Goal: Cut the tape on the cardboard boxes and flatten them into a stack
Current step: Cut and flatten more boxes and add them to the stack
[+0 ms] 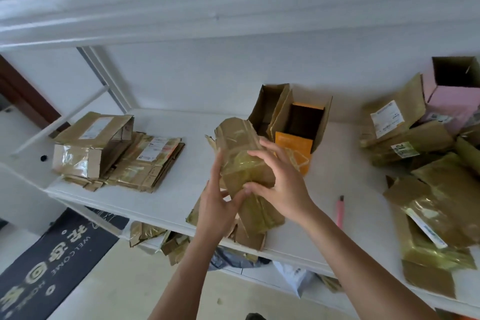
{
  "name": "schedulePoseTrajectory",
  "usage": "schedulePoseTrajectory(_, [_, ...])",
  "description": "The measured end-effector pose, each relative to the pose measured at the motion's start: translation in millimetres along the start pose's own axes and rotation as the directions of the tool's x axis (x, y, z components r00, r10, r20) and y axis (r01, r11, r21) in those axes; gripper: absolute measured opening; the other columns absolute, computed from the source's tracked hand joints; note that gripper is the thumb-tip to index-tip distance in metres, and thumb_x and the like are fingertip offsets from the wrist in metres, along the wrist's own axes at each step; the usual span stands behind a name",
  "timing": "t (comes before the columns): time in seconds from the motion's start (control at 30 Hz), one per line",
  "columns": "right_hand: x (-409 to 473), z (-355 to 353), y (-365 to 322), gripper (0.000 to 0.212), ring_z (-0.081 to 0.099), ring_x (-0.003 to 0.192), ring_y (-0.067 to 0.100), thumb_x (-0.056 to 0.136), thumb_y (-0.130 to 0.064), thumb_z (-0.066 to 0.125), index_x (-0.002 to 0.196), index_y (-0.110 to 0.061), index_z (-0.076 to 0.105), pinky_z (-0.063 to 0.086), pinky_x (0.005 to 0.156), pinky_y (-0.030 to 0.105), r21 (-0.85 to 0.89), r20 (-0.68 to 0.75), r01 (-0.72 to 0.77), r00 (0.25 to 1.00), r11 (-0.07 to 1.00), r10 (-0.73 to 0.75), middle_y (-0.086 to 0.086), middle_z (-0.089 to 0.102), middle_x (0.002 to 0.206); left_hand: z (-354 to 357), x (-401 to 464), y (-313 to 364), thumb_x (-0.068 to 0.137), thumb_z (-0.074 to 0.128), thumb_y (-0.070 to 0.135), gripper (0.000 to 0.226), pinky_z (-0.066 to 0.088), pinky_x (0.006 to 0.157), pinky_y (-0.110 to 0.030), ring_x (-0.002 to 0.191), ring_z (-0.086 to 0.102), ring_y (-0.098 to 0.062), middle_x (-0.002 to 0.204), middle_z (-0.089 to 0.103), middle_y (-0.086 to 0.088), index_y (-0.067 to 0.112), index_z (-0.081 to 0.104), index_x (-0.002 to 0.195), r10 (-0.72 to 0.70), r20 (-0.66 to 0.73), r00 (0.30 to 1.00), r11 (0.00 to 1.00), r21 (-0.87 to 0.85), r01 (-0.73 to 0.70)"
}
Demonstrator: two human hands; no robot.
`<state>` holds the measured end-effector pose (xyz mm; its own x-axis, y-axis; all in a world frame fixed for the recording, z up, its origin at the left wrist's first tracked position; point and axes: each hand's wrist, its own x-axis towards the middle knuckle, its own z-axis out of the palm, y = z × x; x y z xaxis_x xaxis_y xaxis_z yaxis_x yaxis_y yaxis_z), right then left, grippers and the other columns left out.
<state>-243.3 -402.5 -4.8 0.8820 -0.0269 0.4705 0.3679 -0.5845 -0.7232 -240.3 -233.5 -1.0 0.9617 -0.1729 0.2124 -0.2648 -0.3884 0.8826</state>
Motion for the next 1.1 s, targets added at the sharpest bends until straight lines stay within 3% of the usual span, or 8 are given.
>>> schedulePoseTrajectory(0.13, [-1.7,-2.8,4.5,0.062,0.030,0.127,-0.019,0.074,-0.043,0.081,0.129,-0.024,0.059,0.030,0.093,-0.003,-0.037,-0.047,0.010,0.999,0.999,-0.012,-0.009,0.042,0.142,2.0,4.0,3.7,0.084,0.077,0.026,0.063,0.060,0.074,-0.035,0.094,0.067,0.000,0.111,0.067,0.016,0.045,0.040,0.132,0.004,0.023,1.000,1.000,0.002,-0.004])
schedulePoseTrajectory(0.23, [-6.6,-3.0,7.9,0.057,0.038,0.130,-0.004,0.075,-0.039,0.083,0.126,-0.022,0.062,0.033,0.091,-0.003,-0.043,-0.103,-0.002,0.995,0.999,-0.003,-0.004,0.047,0.139,6.1,4.4,3.5,0.084,0.076,0.027,0.060,0.060,0.071,-0.040,0.079,0.069,-0.003,0.095,0.070,0.023,0.042,0.041,0.131,-0.011,0.034,0.999,0.999,0.050,0.009])
schedulePoseTrajectory(0.37, [-10.8,-3.2,9.5,0.052,0.043,0.129,0.003,0.074,-0.027,0.086,0.121,-0.020,0.064,0.034,0.089,-0.004,-0.062,-0.130,-0.006,0.991,0.998,-0.002,-0.003,0.050,0.134,7.3,3.7,1.8,0.087,0.073,0.017,0.059,0.059,0.068,-0.045,0.070,0.069,-0.013,0.084,0.071,0.009,0.041,0.040,0.129,-0.012,0.034,0.999,0.993,0.114,0.008])
schedulePoseTrajectory(0.5, [-9.8,-1.5,6.3,0.053,0.038,0.126,-0.011,0.071,-0.023,0.084,0.120,-0.018,0.064,0.033,0.090,-0.004,-0.064,-0.118,-0.011,0.993,0.998,0.003,-0.003,0.051,0.134,5.8,4.7,3.9,0.088,0.071,0.013,0.057,0.058,0.066,-0.046,0.067,0.067,-0.015,0.081,0.071,0.004,0.043,0.039,0.125,-0.024,0.034,0.999,0.989,0.146,0.018])
schedulePoseTrajectory(0.63, [-5.2,-7.2,2.6,0.060,0.029,0.122,-0.025,0.071,-0.025,0.083,0.127,-0.022,0.062,0.034,0.091,-0.001,-0.029,0.018,-0.043,0.999,0.999,0.044,-0.009,0.044,0.141,0.8,8.2,4.5,0.089,0.069,0.008,0.055,0.059,0.061,-0.039,0.062,0.065,-0.008,0.080,0.069,0.007,0.036,0.041,0.127,-0.020,0.040,0.999,0.987,0.160,0.014])
schedulePoseTrajectory(0.87, [-8.0,-25.2,-7.9,0.071,0.024,0.137,-0.015,0.074,-0.005,0.076,0.131,-0.038,0.049,0.027,0.097,0.004,0.216,0.240,-0.185,0.962,0.959,0.131,-0.026,0.030,0.151,-9.6,18.1,3.7,0.087,0.070,0.004,0.056,0.052,0.056,-0.016,0.067,0.064,-0.003,0.081,0.068,0.007,0.028,0.043,0.130,-0.014,0.046,0.999,0.992,0.126,0.008])
schedulePoseTrajectory(1.0, [-6.9,-29.9,-7.9,0.083,0.028,0.142,-0.002,0.072,0.001,0.072,0.133,-0.046,0.041,0.030,0.112,0.025,0.348,0.318,-0.279,0.933,0.895,0.167,-0.032,0.029,0.151,-16.1,24.5,3.2,0.086,0.072,0.003,0.058,0.053,0.061,-0.014,0.075,0.065,0.000,0.090,0.069,0.008,0.027,0.043,0.130,-0.014,0.053,0.998,0.994,0.107,0.008])
schedulePoseTrajectory(1.1, [-5.4,-30.7,-6.5,0.082,0.040,0.138,0.007,0.075,-0.002,0.074,0.134,-0.046,0.040,0.039,0.113,0.035,0.429,0.296,-0.302,0.937,0.851,0.183,-0.029,0.037,0.146,-16.9,30.4,4.0,0.086,0.072,0.004,0.058,0.055,0.062,-0.018,0.075,0.065,-0.002,0.092,0.069,0.005,0.029,0.043,0.129,-0.022,0.048,0.999,0.995,0.094,0.017])
